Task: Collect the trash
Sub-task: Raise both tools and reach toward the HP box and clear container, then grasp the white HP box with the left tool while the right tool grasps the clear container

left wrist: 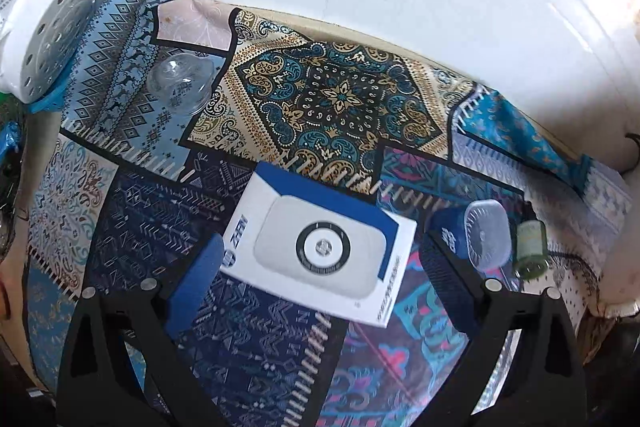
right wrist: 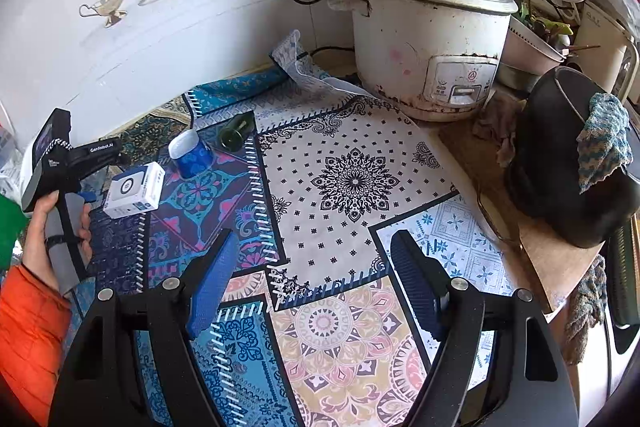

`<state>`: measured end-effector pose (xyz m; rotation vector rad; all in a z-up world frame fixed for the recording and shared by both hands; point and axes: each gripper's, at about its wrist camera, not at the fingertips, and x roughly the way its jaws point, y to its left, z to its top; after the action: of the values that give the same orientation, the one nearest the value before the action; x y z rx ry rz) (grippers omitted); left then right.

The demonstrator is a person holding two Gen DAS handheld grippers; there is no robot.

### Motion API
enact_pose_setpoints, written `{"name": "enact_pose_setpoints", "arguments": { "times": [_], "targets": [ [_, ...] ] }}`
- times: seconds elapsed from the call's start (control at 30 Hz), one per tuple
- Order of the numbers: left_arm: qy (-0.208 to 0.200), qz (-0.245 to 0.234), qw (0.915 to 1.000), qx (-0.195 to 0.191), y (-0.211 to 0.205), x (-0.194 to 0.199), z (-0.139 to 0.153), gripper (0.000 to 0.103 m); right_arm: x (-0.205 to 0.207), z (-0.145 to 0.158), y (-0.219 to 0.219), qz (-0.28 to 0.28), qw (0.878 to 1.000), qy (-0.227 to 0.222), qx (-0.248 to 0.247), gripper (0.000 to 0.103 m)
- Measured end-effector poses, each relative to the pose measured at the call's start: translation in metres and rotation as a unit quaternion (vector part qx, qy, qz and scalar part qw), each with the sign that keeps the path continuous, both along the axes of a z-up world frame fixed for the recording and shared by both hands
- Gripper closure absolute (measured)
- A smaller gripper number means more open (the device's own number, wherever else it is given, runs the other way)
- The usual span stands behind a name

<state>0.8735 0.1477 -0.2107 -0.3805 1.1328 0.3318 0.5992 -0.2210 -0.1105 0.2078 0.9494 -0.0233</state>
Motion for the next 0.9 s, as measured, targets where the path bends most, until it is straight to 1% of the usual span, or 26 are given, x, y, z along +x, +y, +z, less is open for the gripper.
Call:
{"name": "enact_pose_setpoints", "arguments": {
  "times": [0.07, 0.23, 0.33, 0.4, 0.5, 0.53, 0.7, 0.77, 0.83, 0.9],
  "targets": [
    [0.003, 0.014, 0.9999, 0.009, 0.000, 0.014, -0.006, 0.004, 0.005, -0.007, 0.002, -0.005, 1.000, 0.009, -0.001, 0.028],
    [0.022, 0.029, 0.9978, 0.056, -0.010, 0.037, -0.018, 0.004, 0.017, -0.018, 0.004, -0.009, 1.000, 0.027, 0.002, 0.028],
    [0.047, 0.007, 0.9937, 0.102, -0.022, 0.041, -0.029, 0.004, 0.023, -0.017, 0.004, -0.006, 1.000, 0.026, 0.003, 0.028],
    [0.053, -0.010, 0.9898, 0.132, -0.030, 0.036, -0.033, 0.004, 0.028, -0.015, 0.004, -0.001, 1.000, 0.023, 0.006, 0.028],
    [0.053, -0.031, 0.9869, 0.149, -0.036, 0.018, -0.034, 0.004, 0.033, -0.013, 0.008, 0.013, 1.000, 0.016, 0.010, 0.028],
    [0.052, -0.033, 0.9868, 0.149, -0.036, 0.010, -0.034, 0.004, 0.035, -0.014, 0.010, 0.018, 1.000, 0.014, 0.009, 0.028],
    [0.050, -0.038, 0.9906, 0.121, -0.024, -0.041, -0.034, 0.004, 0.041, -0.013, 0.026, 0.056, 0.998, 0.009, 0.007, 0.028],
    [0.050, -0.038, 0.9927, 0.103, -0.016, -0.060, -0.036, 0.004, 0.044, -0.015, 0.033, 0.070, 0.998, 0.010, 0.004, 0.028],
    [0.061, -0.043, 0.9941, 0.079, -0.004, -0.074, -0.041, 0.004, 0.046, -0.016, 0.043, 0.084, 0.996, 0.011, 0.003, 0.028],
    [0.064, -0.039, 0.9956, 0.055, 0.004, -0.090, -0.046, 0.004, 0.049, -0.017, 0.052, 0.095, 0.995, 0.011, 0.003, 0.028]
  ]
}}
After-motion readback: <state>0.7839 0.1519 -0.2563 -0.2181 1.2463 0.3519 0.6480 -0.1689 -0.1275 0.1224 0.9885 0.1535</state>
